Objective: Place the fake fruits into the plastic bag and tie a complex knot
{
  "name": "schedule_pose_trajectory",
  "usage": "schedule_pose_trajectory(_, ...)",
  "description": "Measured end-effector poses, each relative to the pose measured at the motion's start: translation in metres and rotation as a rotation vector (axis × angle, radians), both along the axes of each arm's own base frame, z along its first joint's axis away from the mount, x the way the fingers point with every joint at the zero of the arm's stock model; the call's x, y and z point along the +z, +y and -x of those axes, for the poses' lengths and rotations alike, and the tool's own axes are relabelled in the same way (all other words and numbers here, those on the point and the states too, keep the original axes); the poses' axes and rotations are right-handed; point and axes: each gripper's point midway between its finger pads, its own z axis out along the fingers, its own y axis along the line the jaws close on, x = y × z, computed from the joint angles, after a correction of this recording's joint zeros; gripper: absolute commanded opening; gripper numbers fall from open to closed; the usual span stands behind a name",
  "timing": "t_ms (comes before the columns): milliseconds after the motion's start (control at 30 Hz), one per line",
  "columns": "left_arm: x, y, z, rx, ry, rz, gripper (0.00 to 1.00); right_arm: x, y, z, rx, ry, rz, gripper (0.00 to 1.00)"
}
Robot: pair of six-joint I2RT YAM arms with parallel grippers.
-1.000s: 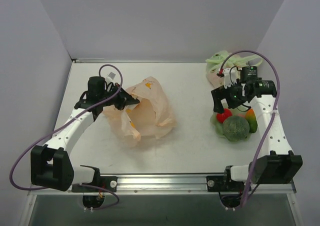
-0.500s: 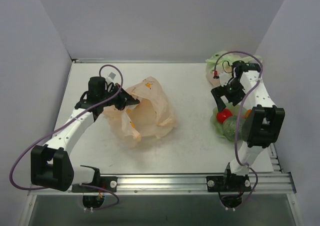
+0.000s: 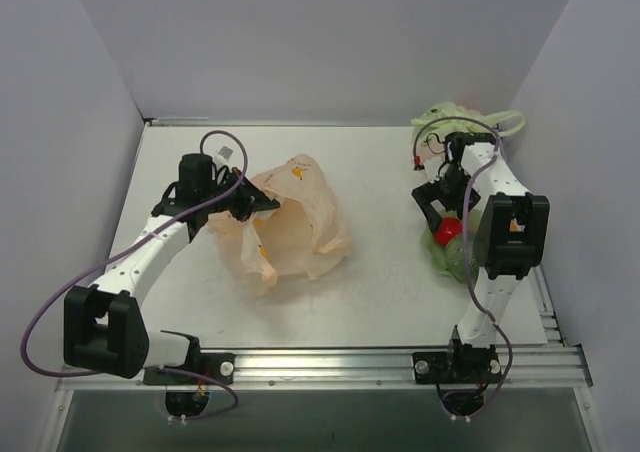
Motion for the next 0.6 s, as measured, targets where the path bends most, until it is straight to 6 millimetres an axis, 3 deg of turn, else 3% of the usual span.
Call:
schedule_pose_trajectory(167,-0.002,0.000,-0.001,0.000,0.007,-0.002,0.00,-0.013,-0.005,0.001,0.000,0.029,0.028,0.95)
schedule_pose_trajectory(233,-0.003,0.000,-0.001,0.000,0.008,-0.002,0.00,-0.016,-0.007,0.001,0.001,0.034,0.039,0.90)
schedule_pose_trajectory(267,-0.003,0.000,-0.001,0.000,0.009,-0.002,0.00,-0.017,-0.008,0.000,0.004,0.033,0.044,0.87)
schedule_pose_trajectory(300,-0.003,0.000,-0.001,0.000,0.009,-0.002,0.00,-0.017,-0.008,-0.001,0.010,0.030,0.050,0.75)
schedule_pose_trajectory(400,-0.003,0.000,-0.001,0.001,0.011,-0.002,0.00,-0.017,-0.007,-0.002,0.029,0.026,0.061,0.56)
schedule_pose_trajectory(500,-0.004,0.000,-0.001,0.003,0.012,-0.002,0.00,-0.017,-0.003,-0.003,0.044,0.025,0.065,0.42)
schedule_pose_trajectory(600,-0.004,0.001,-0.001,0.005,0.015,-0.001,0.00,-0.010,0.000,-0.008,0.048,0.007,0.057,0.35)
